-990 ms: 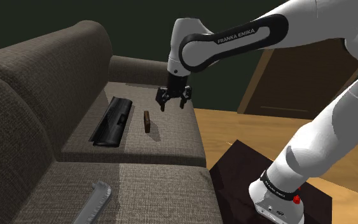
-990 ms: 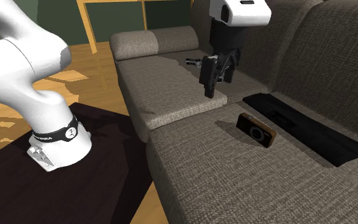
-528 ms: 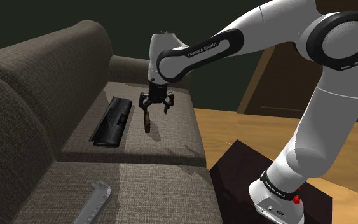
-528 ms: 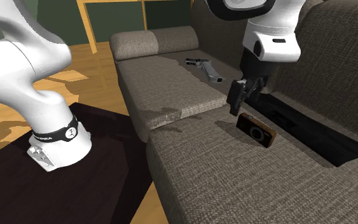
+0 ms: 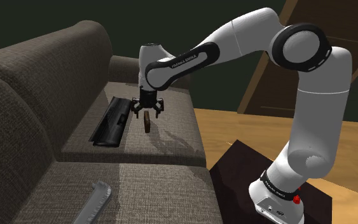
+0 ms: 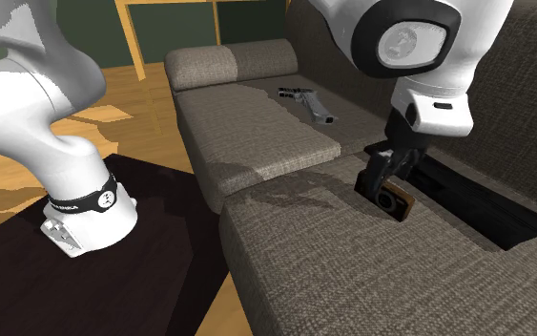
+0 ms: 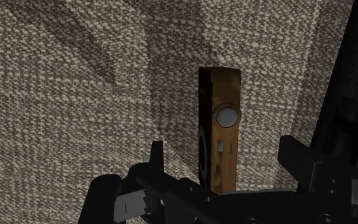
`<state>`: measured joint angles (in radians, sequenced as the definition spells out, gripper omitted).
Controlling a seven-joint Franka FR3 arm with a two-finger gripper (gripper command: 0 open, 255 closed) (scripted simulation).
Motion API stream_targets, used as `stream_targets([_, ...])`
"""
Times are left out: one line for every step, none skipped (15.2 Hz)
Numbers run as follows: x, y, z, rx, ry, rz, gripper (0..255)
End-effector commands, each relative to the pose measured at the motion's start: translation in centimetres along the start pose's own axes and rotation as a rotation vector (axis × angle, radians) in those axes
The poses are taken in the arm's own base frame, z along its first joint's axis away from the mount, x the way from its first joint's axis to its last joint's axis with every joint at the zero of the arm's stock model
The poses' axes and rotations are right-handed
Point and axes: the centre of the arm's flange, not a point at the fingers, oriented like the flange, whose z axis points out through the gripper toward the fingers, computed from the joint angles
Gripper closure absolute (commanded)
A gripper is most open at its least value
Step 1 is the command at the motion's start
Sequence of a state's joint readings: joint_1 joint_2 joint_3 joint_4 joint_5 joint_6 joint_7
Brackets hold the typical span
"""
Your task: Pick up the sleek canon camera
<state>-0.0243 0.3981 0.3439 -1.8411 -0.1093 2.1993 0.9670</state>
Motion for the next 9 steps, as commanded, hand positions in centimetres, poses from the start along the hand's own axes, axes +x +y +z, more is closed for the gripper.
stream_targets([0.0,-0.1,1.1,0.0,0.0,0.001,0])
stream_targets([0.0,0.0,1.6,0.0,0.0,0.001,0])
stream_targets([0.0,0.0,2.1,0.0,0.0,0.001,0])
stream_targets([0.1,0.0,2.4,0.0,0.0,0.001,0])
stream_targets([0.1,0.0,2.4,0.0,0.0,0.001,0])
stream_targets([0.1,-0.1,2.4,0.0,0.0,0.001,255])
stream_targets([0.1,-0.1,2.4,0.0,0.0,0.001,255])
stream_targets([0.1,0.0,2.4,0.0,0.0,0.001,255])
stream_targets([0.1,0.0,2.4,0.0,0.0,0.001,255])
